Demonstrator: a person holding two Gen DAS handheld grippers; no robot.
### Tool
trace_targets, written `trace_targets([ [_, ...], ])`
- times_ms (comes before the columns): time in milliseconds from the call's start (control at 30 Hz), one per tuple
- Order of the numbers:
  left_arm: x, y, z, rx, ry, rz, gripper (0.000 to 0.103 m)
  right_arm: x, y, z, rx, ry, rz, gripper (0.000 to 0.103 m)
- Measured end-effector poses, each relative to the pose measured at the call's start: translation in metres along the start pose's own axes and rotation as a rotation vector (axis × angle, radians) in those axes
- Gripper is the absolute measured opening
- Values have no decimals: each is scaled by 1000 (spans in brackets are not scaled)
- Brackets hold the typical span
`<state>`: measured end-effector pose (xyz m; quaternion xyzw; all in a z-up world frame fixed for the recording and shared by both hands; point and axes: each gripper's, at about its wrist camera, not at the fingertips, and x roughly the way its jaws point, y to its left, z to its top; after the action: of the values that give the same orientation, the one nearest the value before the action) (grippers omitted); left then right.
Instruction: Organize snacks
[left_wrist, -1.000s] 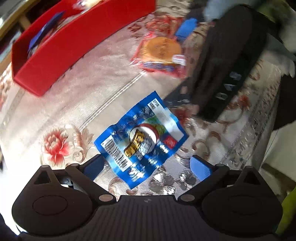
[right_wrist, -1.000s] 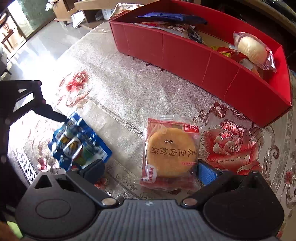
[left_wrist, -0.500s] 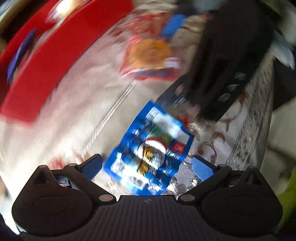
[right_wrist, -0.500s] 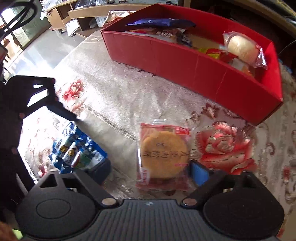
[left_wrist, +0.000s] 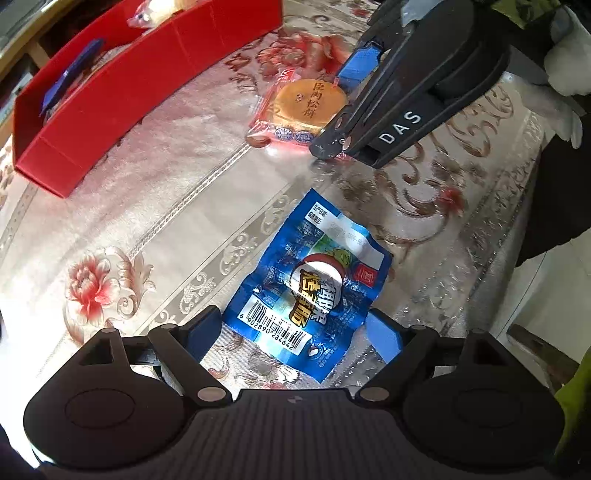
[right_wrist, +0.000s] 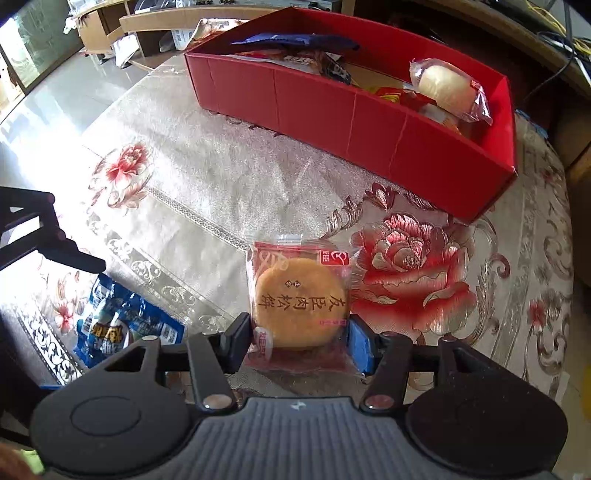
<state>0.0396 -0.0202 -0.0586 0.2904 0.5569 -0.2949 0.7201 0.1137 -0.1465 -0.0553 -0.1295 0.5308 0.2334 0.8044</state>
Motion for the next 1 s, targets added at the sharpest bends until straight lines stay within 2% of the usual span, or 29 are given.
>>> trace_targets([
  [33,-3,-3,2,12,-2,9,92,0,0,1,3,1,2,60],
  [67,-3,-5,5,32,-2,17,94,2,1,2,-2,8,14,69],
  [100,-2,-8,8,62,-3,24,96,4,3,3,-5,10,22,73],
  [167,2,-16,19,117,0,46,97,7,9,3,-23,15,28,87],
  [267,14,-27,33,226,-5,62,103,14,15,4,-48,21,35,103],
  [300,16,-28,34,250,-4,56,103,16,15,5,-55,26,46,103],
  [367,14,-24,44,231,14,32,103,18,16,6,-59,26,33,103],
  [533,16,-2,34,47,15,-30,103,23,16,15,-21,10,-17,103],
  [633,12,-5,30,5,-3,-15,99,23,15,16,-21,11,-19,103],
  [667,8,-6,26,-8,-8,-13,97,22,15,16,-21,8,-22,101],
  [700,5,-7,25,-27,-20,-14,91,20,16,15,-21,4,-24,97],
  [733,1,-8,24,-47,-32,-14,84,16,16,15,-24,0,-28,86],
  [767,-3,-9,20,-74,-45,-9,82,11,16,13,-23,-6,-29,73],
  [833,-7,-6,15,-136,-50,8,81,5,13,12,-4,-11,-24,57],
  [1000,-14,2,0,-277,-77,32,81,-2,17,3,2,-8,-27,58],
])
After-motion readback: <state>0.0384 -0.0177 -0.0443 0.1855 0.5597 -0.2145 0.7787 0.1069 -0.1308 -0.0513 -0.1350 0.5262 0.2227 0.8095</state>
